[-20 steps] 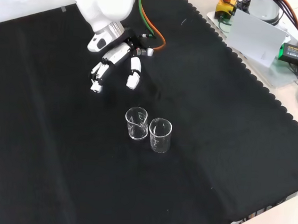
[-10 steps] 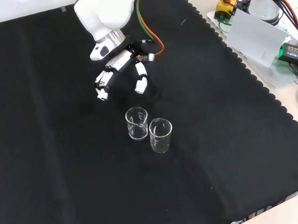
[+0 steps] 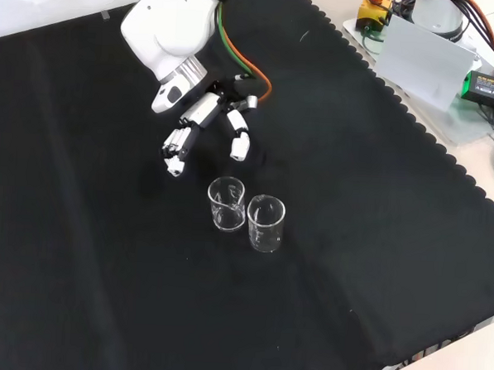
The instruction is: Pick up the beaker on the right.
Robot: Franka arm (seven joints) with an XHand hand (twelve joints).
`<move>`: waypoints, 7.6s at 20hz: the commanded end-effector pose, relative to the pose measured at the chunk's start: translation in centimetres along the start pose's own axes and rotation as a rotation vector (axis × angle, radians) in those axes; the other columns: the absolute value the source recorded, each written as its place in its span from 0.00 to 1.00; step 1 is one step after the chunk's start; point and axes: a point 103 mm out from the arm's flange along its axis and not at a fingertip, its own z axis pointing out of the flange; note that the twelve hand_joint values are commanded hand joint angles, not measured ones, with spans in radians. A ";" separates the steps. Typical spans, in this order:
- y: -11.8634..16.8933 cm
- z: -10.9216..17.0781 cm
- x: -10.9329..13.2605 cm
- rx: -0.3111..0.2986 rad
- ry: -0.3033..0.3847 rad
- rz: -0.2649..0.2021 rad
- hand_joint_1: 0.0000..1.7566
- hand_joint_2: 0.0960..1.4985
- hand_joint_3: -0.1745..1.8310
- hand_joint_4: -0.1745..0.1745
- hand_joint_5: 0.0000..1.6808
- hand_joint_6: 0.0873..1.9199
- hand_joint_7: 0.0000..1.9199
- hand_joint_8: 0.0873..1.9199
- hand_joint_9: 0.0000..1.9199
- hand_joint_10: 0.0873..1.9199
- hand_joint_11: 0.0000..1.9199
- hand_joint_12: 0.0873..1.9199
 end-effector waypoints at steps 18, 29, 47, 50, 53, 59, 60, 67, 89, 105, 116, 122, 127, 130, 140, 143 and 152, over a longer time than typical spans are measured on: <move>2.6 2.7 1.6 -0.025 0.098 -0.062 0.52 0.27 0.44 0.33 0.13 0.00 0.08 0.29 0.14 0.32 0.00 0.59; 3.6 3.2 2.2 0.003 0.116 -0.091 0.51 0.26 0.44 0.35 0.16 0.00 0.09 0.29 0.14 0.31 0.00 0.60; 4.7 4.5 3.3 0.037 0.134 -0.155 0.50 0.26 0.44 0.34 0.17 0.00 0.13 0.30 0.18 0.31 0.00 0.63; 4.6 4.6 3.3 0.038 0.135 -0.157 0.50 0.26 0.44 0.34 0.18 0.00 0.14 0.29 0.19 0.30 0.00 0.63; 4.7 4.9 3.2 0.035 0.141 -0.157 0.50 0.26 0.44 0.35 0.18 0.00 0.15 0.30 0.19 0.30 0.00 0.64; 4.9 5.3 3.4 0.020 0.144 -0.169 0.50 0.26 0.44 0.36 0.19 0.00 0.16 0.29 0.20 0.30 0.00 0.65; 4.9 5.4 3.4 0.017 0.140 -0.170 0.50 0.26 0.44 0.36 0.19 0.00 0.16 0.29 0.21 0.30 0.00 0.65; 5.1 5.8 3.5 -0.004 0.149 -0.176 0.50 0.27 0.44 0.40 0.23 0.00 0.16 0.28 0.20 0.29 0.00 0.66; 5.4 5.9 3.6 -0.017 0.148 -0.185 0.50 0.28 0.43 0.40 0.26 0.00 0.18 0.28 0.21 0.29 0.00 0.67; 6.3 7.0 4.2 -0.030 0.140 -0.180 0.50 0.30 0.42 0.40 0.29 0.00 0.21 0.27 0.23 0.29 0.00 0.69; 6.8 7.3 4.5 -0.039 0.115 -0.162 0.51 0.35 0.39 0.42 0.39 0.05 0.28 0.25 0.27 0.27 0.04 0.69; 6.7 6.6 5.0 -0.084 0.035 -0.135 0.60 0.58 0.21 0.96 0.68 0.33 0.51 0.21 0.44 0.23 0.22 0.64; 6.2 4.8 5.5 -0.153 0.012 -0.145 0.62 0.59 0.17 1.00 0.72 0.30 0.63 0.12 0.56 0.14 0.35 0.58; 6.3 4.0 6.1 -0.162 -0.014 -0.162 0.63 0.58 0.17 1.00 0.74 0.27 0.67 0.08 0.60 0.10 0.41 0.54; 5.8 0.2 7.3 -0.106 -0.128 -0.154 0.63 0.57 0.18 1.00 0.76 0.24 0.71 0.06 0.65 0.07 0.46 0.52; 5.5 -0.5 7.4 -0.092 -0.140 -0.142 0.63 0.57 0.19 1.00 0.76 0.23 0.72 0.05 0.67 0.06 0.47 0.51; 4.0 -2.1 7.7 -0.082 -0.155 -0.130 0.64 0.52 0.24 1.00 0.78 0.22 0.76 0.01 0.71 0.02 0.51 0.49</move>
